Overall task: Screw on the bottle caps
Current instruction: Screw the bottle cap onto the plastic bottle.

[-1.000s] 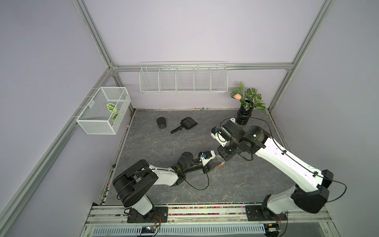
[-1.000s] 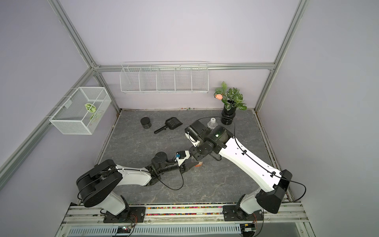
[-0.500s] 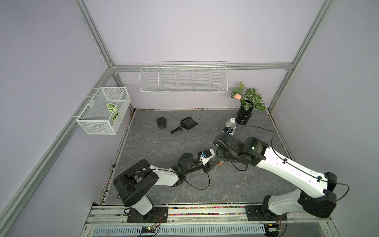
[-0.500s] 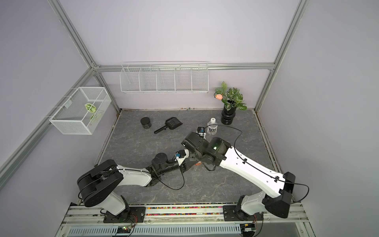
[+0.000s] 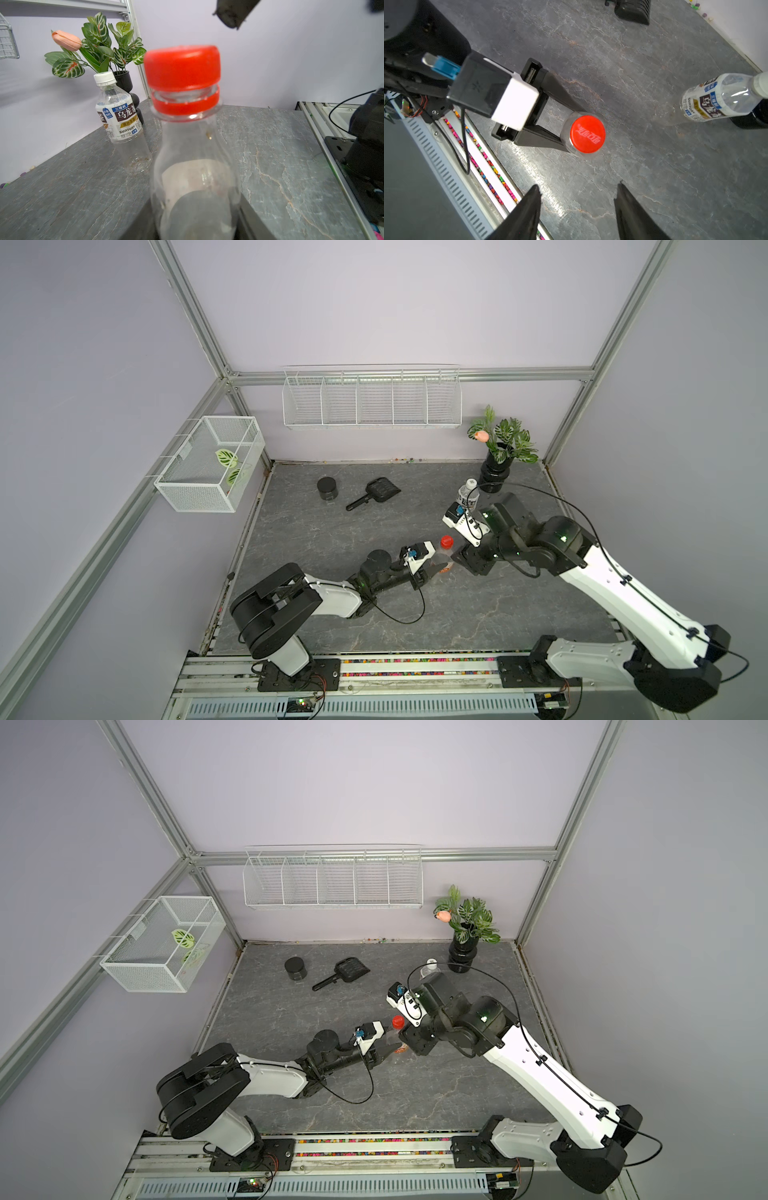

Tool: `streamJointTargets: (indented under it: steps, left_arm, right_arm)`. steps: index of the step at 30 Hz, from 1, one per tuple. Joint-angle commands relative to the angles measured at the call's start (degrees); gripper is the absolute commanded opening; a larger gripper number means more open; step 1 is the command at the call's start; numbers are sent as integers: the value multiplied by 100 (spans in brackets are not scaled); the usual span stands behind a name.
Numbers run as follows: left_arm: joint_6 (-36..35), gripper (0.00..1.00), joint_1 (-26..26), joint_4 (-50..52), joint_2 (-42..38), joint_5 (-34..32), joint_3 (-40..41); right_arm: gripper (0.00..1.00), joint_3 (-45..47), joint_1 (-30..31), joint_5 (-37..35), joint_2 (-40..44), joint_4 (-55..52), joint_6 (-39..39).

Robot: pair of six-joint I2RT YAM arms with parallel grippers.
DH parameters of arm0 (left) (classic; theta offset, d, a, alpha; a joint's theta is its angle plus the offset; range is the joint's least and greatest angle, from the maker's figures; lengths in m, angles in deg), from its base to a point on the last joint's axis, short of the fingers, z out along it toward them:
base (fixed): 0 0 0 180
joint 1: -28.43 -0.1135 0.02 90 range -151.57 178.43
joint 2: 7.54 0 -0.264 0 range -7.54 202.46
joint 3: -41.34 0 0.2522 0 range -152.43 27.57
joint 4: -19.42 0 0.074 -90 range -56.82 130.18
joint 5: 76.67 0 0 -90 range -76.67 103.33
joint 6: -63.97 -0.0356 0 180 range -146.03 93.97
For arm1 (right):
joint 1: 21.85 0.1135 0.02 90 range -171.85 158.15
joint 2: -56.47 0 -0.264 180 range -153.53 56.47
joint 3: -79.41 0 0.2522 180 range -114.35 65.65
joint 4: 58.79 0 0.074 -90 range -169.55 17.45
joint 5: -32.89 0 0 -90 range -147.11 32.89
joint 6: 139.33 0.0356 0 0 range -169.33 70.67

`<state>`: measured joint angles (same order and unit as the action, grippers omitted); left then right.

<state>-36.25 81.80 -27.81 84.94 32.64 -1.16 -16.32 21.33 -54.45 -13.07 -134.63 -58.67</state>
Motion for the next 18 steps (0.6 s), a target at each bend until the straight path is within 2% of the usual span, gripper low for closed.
streamJointTargets:
  steps: [1, 7, 11, 18]
  left_arm:
    - [-124, 49, -19, 711, 103, 332, 21]
    - [-169, 49, -21, 742, 100, 434, 2]
    - [-182, 49, -23, 755, 86, 438, -1]
    - [-117, 49, -23, 716, 111, 442, 16]
  right_arm:
    - [61, -206, -287, 731, -176, -160, -2075]
    - [58, -971, -498, 996, -1102, -825, -3146]
    - [54, -1331, -495, 1295, -1563, -1212, -3282]
    - [47, -1275, -500, 1418, -1580, -1196, -3455]
